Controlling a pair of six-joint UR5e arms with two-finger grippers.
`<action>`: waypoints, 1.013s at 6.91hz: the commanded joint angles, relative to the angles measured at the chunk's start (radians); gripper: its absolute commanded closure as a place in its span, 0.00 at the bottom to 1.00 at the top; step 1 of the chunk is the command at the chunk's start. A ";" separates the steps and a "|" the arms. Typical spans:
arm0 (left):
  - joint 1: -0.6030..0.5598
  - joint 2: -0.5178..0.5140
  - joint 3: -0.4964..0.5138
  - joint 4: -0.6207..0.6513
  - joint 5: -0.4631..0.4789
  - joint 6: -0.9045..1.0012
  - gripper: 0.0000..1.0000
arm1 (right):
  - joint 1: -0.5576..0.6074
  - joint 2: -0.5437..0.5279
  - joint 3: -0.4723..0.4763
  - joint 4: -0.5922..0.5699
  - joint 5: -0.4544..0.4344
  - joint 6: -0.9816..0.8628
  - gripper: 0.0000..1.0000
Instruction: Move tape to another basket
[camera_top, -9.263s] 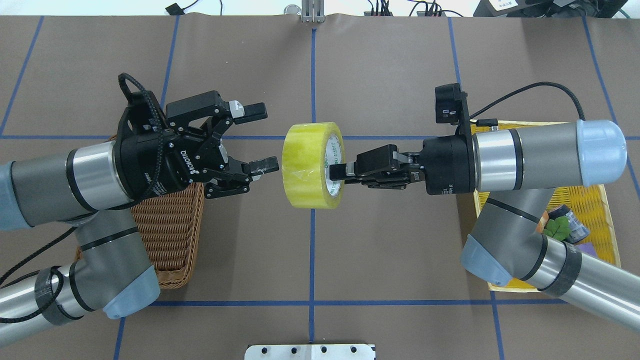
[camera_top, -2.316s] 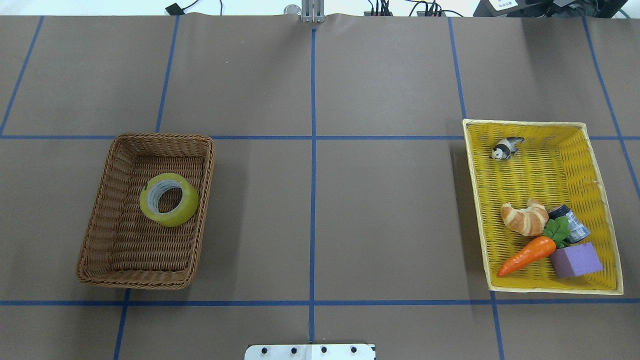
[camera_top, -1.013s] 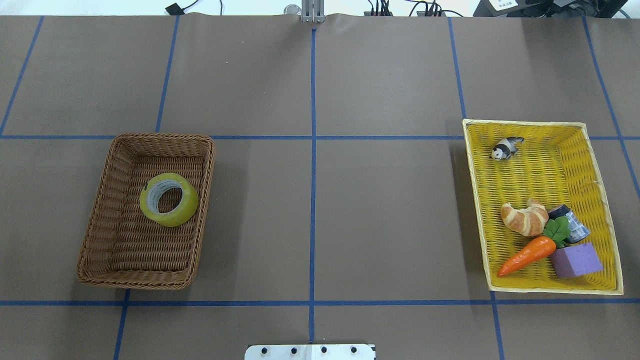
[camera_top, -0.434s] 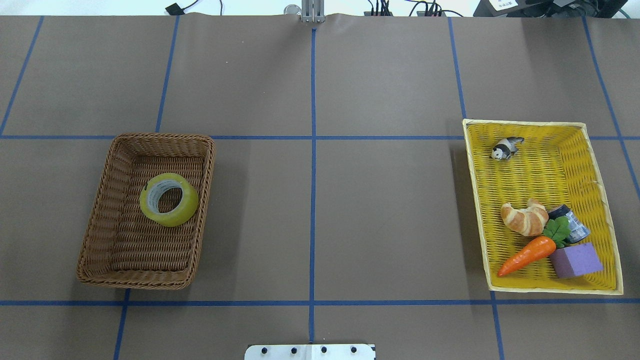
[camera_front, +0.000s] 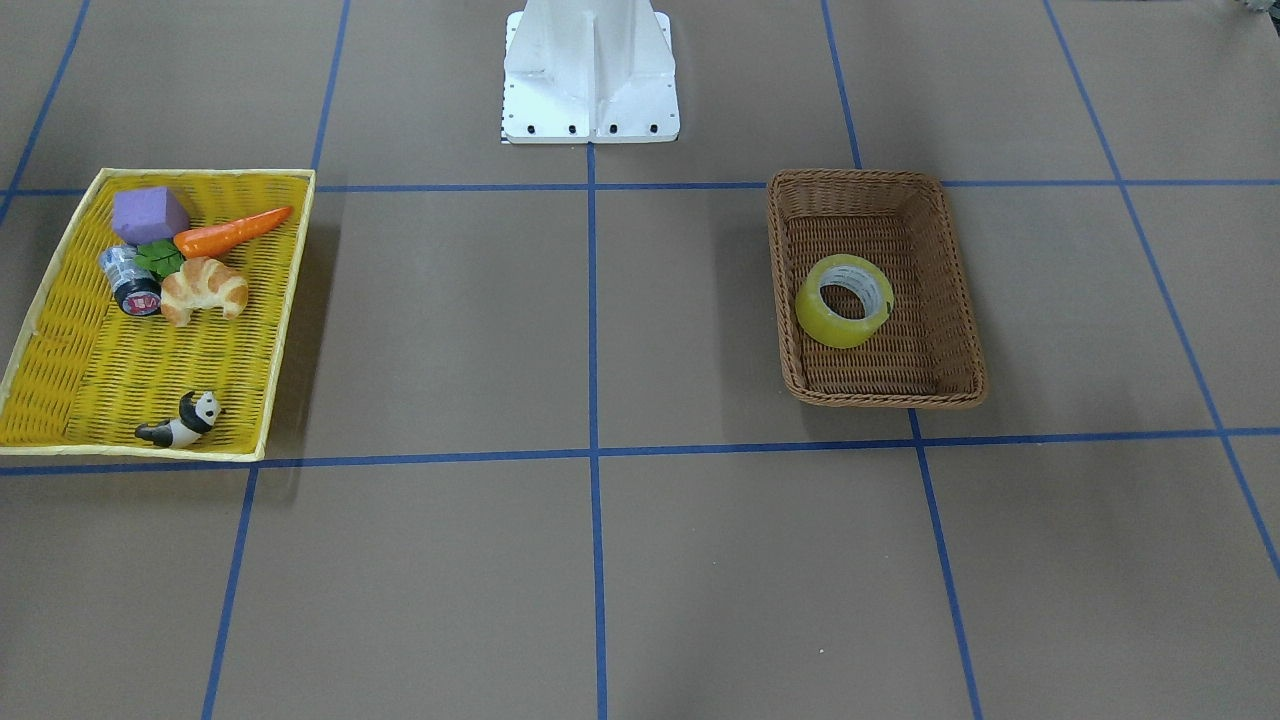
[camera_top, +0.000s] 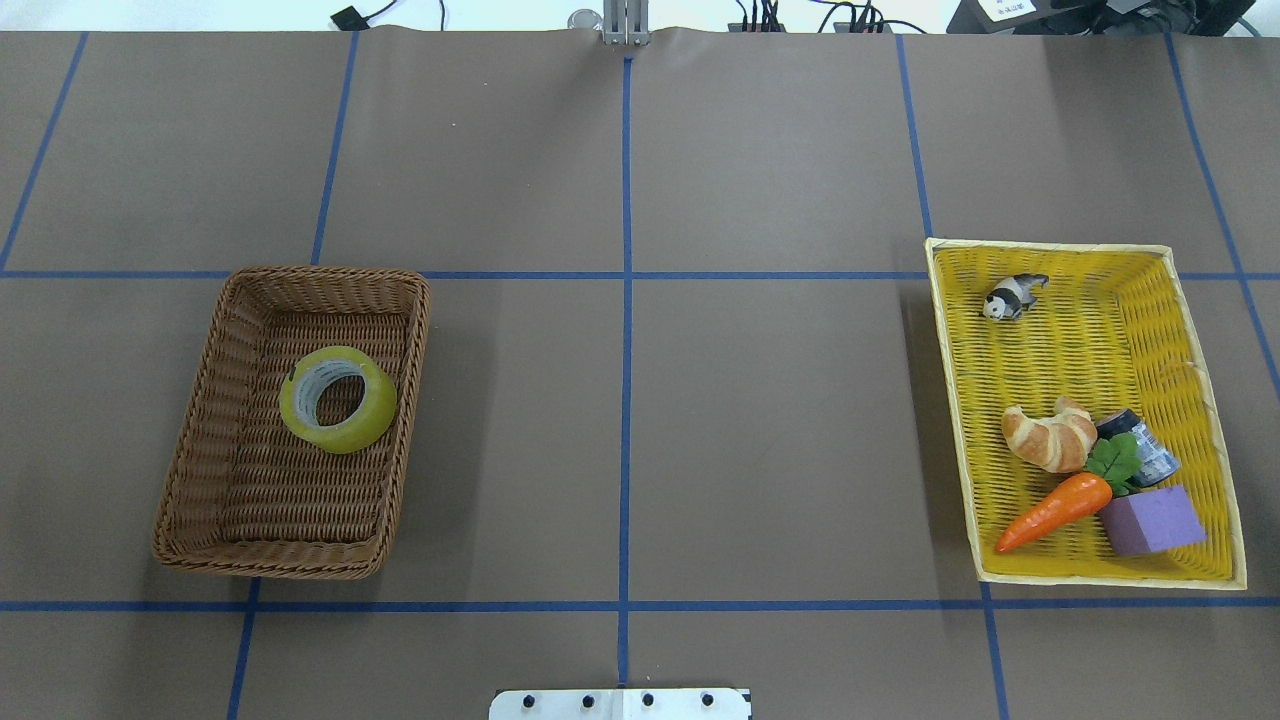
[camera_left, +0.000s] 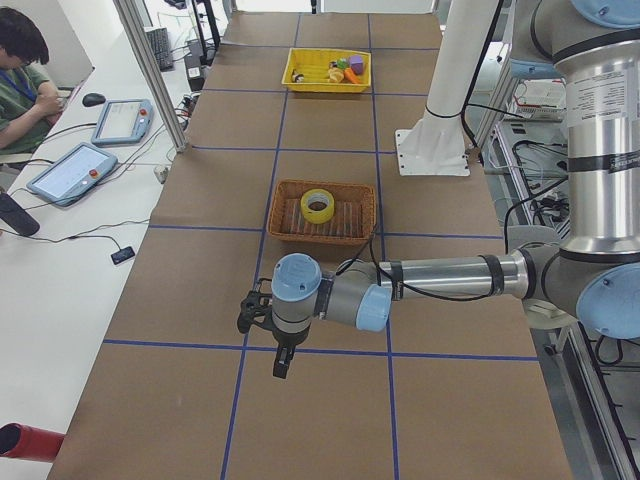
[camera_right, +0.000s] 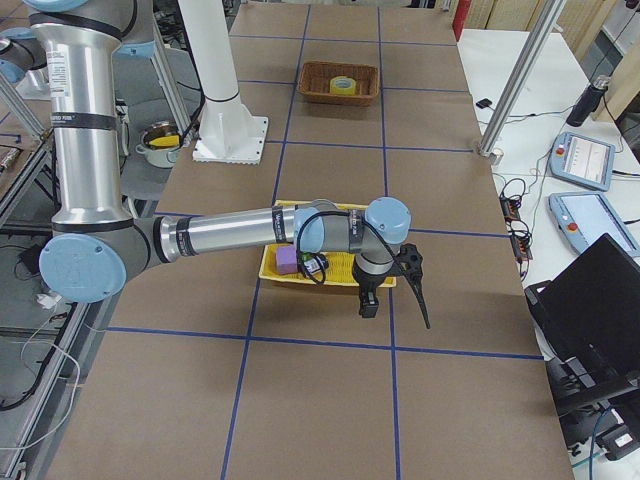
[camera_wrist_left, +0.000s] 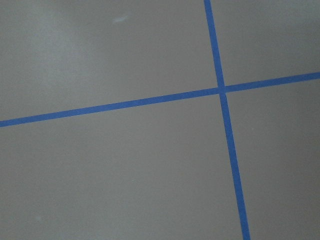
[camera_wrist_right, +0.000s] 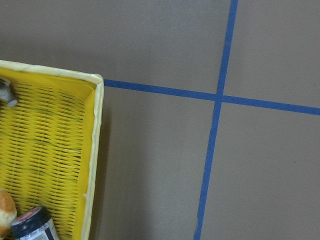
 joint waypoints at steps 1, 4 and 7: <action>0.070 0.001 0.025 -0.030 -0.003 -0.001 0.02 | -0.024 0.047 -0.050 0.000 0.042 0.001 0.00; 0.525 -0.271 0.191 -0.293 0.058 -0.563 0.01 | -0.076 0.098 -0.289 0.246 0.236 0.040 0.00; 0.517 -0.189 0.009 -0.311 -0.045 -0.622 0.01 | -0.072 0.033 -0.045 0.168 0.147 0.168 0.00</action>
